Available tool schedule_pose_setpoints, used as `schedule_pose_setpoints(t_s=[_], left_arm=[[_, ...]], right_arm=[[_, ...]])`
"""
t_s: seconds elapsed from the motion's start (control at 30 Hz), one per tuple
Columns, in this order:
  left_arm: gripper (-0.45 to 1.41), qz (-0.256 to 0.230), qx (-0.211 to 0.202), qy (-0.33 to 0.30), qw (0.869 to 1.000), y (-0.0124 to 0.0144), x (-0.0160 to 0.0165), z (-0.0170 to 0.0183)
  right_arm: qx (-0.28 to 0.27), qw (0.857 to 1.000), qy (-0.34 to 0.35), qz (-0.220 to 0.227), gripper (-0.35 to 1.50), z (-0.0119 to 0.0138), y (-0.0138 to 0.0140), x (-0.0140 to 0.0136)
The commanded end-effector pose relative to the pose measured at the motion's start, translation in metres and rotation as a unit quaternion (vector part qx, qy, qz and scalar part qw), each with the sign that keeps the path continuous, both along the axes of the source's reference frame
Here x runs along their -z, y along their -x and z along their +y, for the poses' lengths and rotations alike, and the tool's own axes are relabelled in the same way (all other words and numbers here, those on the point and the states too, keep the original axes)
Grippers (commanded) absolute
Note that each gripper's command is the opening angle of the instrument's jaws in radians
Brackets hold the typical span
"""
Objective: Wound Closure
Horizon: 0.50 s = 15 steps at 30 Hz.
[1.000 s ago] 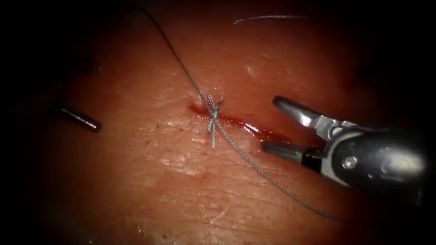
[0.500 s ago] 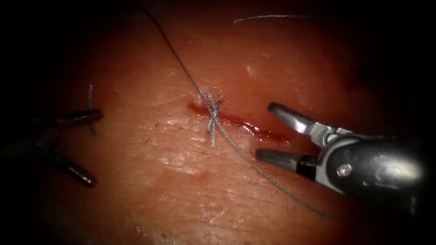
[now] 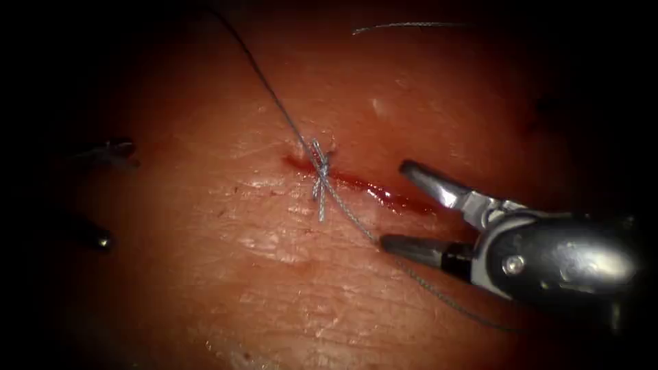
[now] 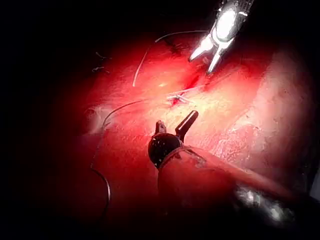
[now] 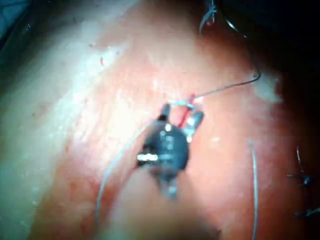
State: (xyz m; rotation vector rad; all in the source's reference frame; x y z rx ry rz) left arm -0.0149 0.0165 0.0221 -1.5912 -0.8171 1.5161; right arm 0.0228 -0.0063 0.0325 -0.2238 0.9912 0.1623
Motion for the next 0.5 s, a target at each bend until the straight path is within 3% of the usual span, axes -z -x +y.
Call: schedule_pose_setpoints(t_s=[0.03,0.1,0.2,0.37,0.5], left_arm=[[0.91,-0.010,0.006,-0.013,1.000,0.0007,-0.0010,0.0001],[0.88,-0.012,0.010,-0.012,1.000,0.0006,-0.0018,-0.0002],[0.91,0.026,-0.001,-0.006,1.000,0.0001,-0.0039,-0.0006],[0.88,0.166,-0.048,0.029,0.984,-0.0041,-0.0080,-0.0008],[0.86,0.224,-0.077,0.043,0.971,-0.0063,-0.0081,-0.0008]], right_arm=[[0.001,1.000,-0.001,0.003,0.66,0.0001,-0.0007,-0.0006],[-0.001,1.000,-0.003,0.003,0.67,0.0000,-0.0008,-0.0006],[-0.001,1.000,-0.003,0.003,0.69,-0.0001,-0.0009,-0.0006],[-0.001,1.000,-0.003,0.003,0.71,-0.0002,-0.0011,-0.0005],[-0.001,1.000,-0.003,0.003,0.71,-0.0002,-0.0011,-0.0005]])
